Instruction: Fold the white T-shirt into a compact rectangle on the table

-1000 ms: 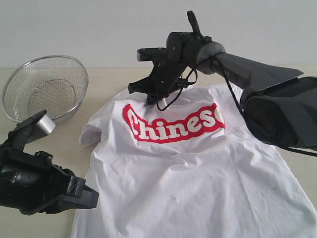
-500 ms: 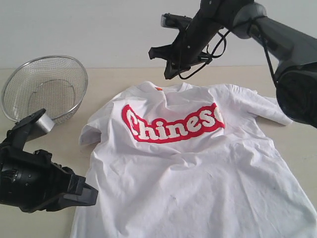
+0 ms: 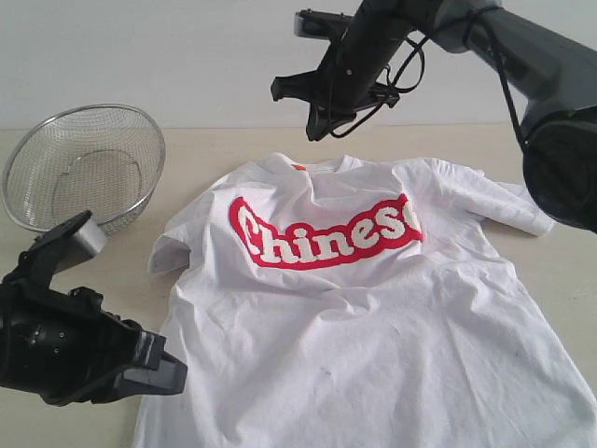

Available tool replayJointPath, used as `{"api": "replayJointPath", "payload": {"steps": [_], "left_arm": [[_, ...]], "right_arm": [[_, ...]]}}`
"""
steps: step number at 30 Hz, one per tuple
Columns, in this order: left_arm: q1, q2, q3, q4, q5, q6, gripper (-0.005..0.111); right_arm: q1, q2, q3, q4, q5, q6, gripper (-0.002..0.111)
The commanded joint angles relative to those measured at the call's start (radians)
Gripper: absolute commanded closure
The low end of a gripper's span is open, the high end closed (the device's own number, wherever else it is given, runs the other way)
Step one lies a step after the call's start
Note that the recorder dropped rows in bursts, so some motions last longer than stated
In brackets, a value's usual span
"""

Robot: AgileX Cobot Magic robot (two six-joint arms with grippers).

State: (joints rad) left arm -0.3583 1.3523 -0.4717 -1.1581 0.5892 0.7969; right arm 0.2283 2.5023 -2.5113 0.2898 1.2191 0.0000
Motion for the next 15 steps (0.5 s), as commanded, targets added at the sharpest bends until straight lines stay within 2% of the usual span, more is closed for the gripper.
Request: {"api": "replayJointPath", "payload": {"steps": [1,15], "left_arm": [[-0.001,0.057,-0.003,-0.01,-0.017,0.017,0.088],[-0.001,-0.021,-0.006,-0.013,0.004,-0.031,0.088]], "right_arm": [[0.001,-0.027,-0.002,-0.019,0.002,0.016,0.108],[0.038,0.002,-0.002,-0.034,0.002,0.046,0.108]]}}
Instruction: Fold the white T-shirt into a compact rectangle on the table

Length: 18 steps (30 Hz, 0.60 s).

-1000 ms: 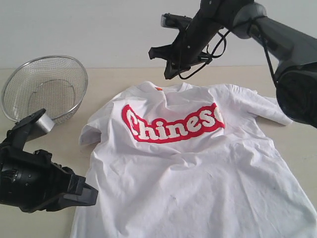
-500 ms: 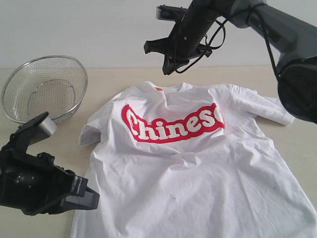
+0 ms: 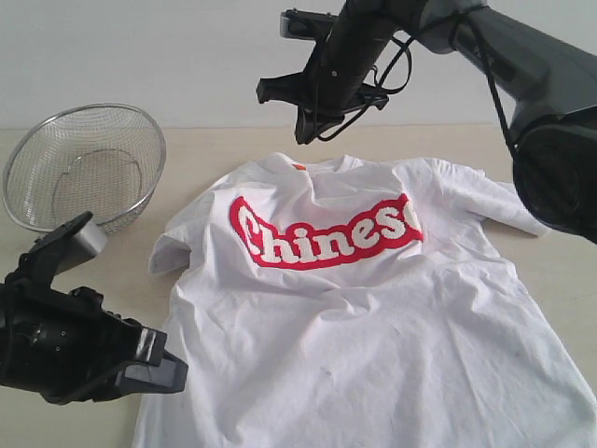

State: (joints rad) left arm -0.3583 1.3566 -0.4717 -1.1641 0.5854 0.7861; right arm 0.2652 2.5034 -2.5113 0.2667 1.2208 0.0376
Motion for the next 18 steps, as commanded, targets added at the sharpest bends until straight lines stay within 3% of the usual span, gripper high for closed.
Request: {"api": "replayJointPath", "payload": {"steps": [1,9,18], "left_arm": [[-0.001,-0.025,-0.006,-0.007,0.008,-0.02,0.088],[0.058,-0.025,-0.006,-0.007,0.086,-0.001,0.088],[0.058,-0.025,-0.006,-0.107,0.126,0.119,0.088]], "right_arm": [[0.001,0.001,-0.002,-0.011,0.0,0.012,0.108],[0.001,-0.004,-0.002,-0.011,0.0,0.032,0.108],[0.006,-0.01,-0.002,-0.011,0.0,0.043,0.108]]}}
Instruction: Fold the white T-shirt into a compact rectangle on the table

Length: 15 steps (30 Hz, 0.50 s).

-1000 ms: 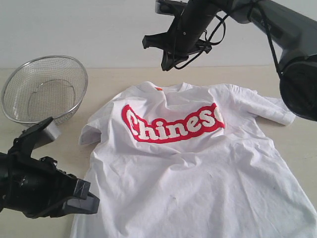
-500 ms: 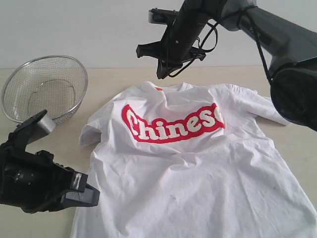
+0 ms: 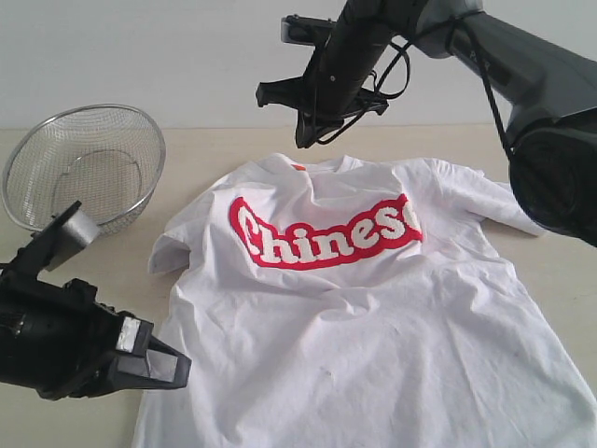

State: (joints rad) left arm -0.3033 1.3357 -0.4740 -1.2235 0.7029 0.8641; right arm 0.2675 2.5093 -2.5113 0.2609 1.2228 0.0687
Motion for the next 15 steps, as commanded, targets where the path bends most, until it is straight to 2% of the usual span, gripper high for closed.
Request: {"api": "replayJointPath", "payload": {"steps": [1,5,11,15], "left_arm": [[0.003,-0.004,-0.004,-0.061,0.009,0.049,0.088],[0.003,-0.004,-0.004,-0.095,0.013,0.055,0.088],[0.003,-0.004,-0.004,-0.104,0.06,0.032,0.088],[0.003,-0.004,-0.009,-0.104,0.047,0.042,0.088]], "right_arm": [[0.003,-0.021,-0.002,-0.006,-0.002,0.012,0.108],[-0.017,-0.047,-0.002,-0.036,-0.002,0.031,0.108],[-0.102,-0.074,-0.002,0.035,-0.002,0.017,0.108],[-0.119,-0.077,-0.002,0.034,-0.002,0.011,0.108]]}}
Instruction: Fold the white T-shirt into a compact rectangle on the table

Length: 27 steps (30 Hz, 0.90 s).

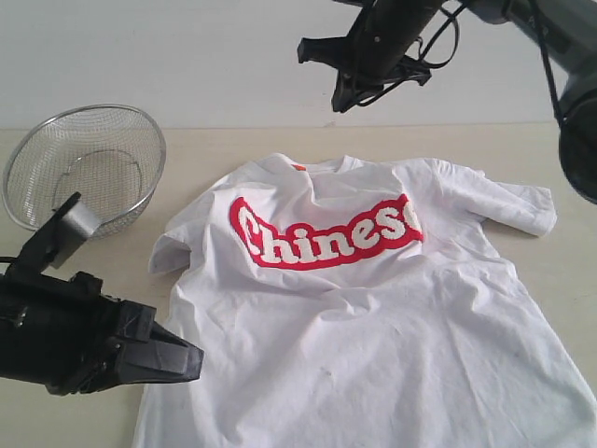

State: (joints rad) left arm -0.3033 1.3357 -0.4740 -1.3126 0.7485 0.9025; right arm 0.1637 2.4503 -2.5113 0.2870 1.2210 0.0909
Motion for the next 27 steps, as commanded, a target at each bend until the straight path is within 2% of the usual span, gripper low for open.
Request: {"api": "replayJointPath", "payload": {"steps": [1,7,11,17,20,24,27], "left_arm": [[0.003,-0.004,-0.017,-0.015,0.006,0.003,0.088],[0.003,-0.004,-0.103,-0.013,0.019,-0.013,0.088],[0.003,-0.004,-0.159,0.011,-0.024,-0.01,0.088],[0.003,0.002,-0.213,0.047,-0.114,-0.005,0.088],[0.003,0.028,-0.237,0.049,-0.132,-0.005,0.088],[0.003,0.111,-0.302,0.051,-0.132,0.02,0.088],[0.016,0.191,-0.39,0.068,-0.127,0.021,0.088]], "right_arm": [[-0.016,-0.018,-0.002,0.008,0.0,-0.012,0.108],[-0.015,-0.018,0.013,0.02,0.0,-0.017,0.108],[-0.011,-0.075,0.111,0.02,0.0,-0.043,0.108],[0.04,-0.262,0.354,-0.146,0.0,-0.076,0.108],[0.054,-0.377,0.521,-0.155,0.0,-0.1,0.108],[0.051,-0.552,0.774,-0.181,-0.159,-0.107,0.108],[0.011,-0.635,0.941,-0.214,-0.263,-0.111,0.108]]}}
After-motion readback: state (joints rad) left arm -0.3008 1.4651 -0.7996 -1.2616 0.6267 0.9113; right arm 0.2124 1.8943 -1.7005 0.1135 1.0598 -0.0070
